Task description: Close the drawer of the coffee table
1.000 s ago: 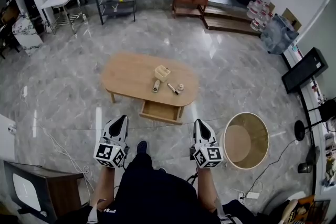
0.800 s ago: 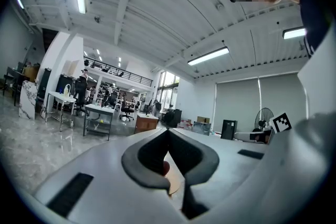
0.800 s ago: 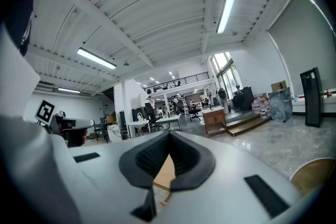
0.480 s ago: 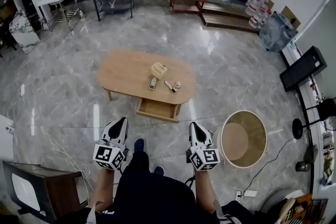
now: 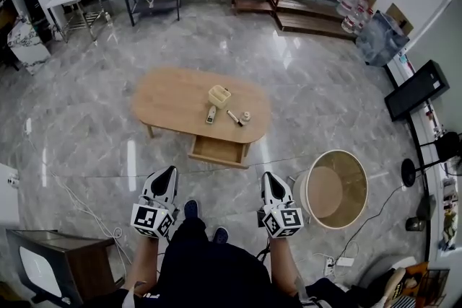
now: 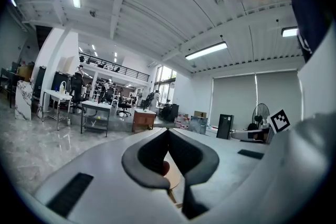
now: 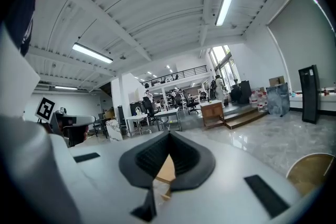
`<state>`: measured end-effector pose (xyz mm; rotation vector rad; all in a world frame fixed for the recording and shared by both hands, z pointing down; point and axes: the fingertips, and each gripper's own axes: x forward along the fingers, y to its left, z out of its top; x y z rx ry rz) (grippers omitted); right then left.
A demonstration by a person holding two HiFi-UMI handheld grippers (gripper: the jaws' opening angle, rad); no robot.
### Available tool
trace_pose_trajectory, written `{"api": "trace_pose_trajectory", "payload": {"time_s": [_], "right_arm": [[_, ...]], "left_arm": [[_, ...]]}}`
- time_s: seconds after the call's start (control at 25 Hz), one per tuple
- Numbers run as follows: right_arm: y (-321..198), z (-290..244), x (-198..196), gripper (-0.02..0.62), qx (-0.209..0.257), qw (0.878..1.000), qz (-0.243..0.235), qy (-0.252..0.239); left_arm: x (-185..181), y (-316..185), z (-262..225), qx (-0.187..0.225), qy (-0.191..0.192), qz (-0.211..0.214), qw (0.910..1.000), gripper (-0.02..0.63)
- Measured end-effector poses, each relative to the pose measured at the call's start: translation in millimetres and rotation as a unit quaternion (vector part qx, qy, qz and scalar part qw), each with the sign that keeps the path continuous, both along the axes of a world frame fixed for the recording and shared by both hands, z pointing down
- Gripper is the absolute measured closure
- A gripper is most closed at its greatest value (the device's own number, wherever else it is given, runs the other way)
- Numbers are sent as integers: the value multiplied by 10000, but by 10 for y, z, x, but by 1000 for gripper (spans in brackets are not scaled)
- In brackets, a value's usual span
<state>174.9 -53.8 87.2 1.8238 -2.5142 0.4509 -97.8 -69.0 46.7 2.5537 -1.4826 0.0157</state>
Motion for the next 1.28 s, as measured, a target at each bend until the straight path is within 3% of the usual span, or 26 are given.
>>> {"api": "trace_pose_trajectory", "payload": {"time_s": [0.4, 0.72, 0.96, 1.28], "right_arm": [[-560, 95, -287, 569, 186, 9991, 375, 93], [-751, 198, -199, 569, 170, 9962, 616, 596], [-836, 377, 31, 569, 112, 9959, 596, 665], [-904, 807, 383, 569, -32, 9981, 321, 518]], "left_arm": [[-455, -736, 279, -45, 81, 250, 9996, 581], [-463, -1038, 423, 53, -55, 179, 9998, 581], [-170, -1164, 528, 122, -321, 125, 9993, 581], [240, -1197, 720, 287, -261, -70, 9992, 581]]}}
